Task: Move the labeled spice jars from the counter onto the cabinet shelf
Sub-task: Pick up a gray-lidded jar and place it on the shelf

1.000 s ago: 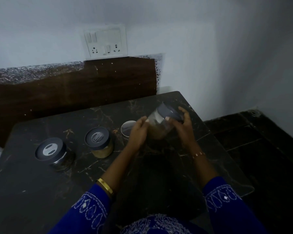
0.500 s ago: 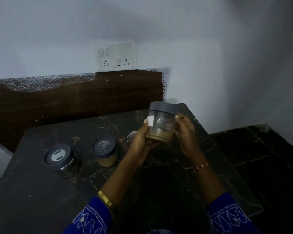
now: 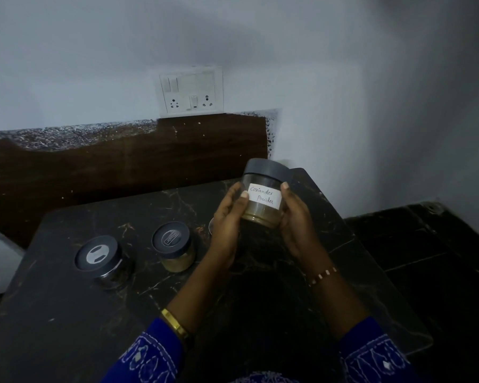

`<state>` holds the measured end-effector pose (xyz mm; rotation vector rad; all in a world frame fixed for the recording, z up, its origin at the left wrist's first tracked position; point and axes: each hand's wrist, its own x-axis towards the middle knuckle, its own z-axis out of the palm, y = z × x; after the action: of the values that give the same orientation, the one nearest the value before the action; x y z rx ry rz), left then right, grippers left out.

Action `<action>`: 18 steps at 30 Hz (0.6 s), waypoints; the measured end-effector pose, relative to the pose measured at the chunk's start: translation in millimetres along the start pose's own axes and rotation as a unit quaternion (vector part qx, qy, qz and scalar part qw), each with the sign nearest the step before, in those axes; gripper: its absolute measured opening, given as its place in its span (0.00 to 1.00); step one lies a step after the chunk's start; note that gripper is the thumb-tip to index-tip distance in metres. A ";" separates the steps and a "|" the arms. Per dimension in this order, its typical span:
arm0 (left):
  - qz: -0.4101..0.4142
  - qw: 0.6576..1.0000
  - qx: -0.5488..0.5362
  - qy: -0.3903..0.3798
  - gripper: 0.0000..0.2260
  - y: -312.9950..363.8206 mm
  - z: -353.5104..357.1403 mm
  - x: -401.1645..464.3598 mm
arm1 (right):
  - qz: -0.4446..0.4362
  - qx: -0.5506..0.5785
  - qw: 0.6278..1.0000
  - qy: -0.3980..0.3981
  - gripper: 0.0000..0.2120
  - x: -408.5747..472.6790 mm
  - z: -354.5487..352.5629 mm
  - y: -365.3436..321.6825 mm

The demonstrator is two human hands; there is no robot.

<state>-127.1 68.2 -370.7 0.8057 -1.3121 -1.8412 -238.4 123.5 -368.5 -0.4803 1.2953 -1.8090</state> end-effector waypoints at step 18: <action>0.107 0.993 0.002 -0.048 0.20 63.8 -2.1 24.2 | -0.092 -0.022 0.986 -0.134 0.11 13.8 38.0 -59.4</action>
<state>-125.9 33.0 -312.3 0.5599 -1.4046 -1.7253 -243.6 97.0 -301.9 -0.8624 1.1351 -1.7947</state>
